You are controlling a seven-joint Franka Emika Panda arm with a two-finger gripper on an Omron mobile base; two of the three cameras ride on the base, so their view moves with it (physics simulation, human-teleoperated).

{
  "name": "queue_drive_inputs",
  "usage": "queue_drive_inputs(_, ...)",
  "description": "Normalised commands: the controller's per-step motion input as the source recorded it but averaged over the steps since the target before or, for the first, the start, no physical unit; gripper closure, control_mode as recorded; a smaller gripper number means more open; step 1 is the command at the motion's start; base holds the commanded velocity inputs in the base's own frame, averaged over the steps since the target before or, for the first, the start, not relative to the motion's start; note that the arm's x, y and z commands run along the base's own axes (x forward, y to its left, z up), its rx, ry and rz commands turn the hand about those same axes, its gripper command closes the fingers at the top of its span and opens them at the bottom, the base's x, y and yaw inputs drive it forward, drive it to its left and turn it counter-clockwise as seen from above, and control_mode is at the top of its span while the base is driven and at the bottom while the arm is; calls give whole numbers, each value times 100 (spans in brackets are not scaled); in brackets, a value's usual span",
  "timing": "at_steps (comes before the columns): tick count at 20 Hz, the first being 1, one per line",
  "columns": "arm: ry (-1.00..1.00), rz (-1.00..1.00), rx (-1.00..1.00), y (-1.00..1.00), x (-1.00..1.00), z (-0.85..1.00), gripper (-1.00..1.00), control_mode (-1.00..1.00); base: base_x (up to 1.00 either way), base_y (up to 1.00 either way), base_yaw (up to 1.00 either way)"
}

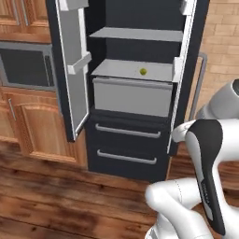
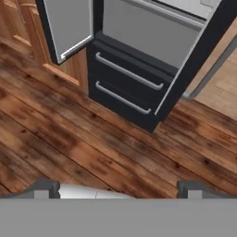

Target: Retrieve the banana and mango from the fridge and place them into the bowl on the dining table.

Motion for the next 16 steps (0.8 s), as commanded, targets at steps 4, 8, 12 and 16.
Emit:
queue_drive_inputs(4,0,0,0,0,0,0,-100,100,68,64,-44)
queue_drive_inputs(8,0,0,0,0,0,0,-100,100,59,64,-45)
queue_drive_inputs(12,0,0,0,0,0,0,-100,100,60,45,-45)
queue_drive_inputs(16,0,0,0,0,0,0,-100,100,58,25,-43)
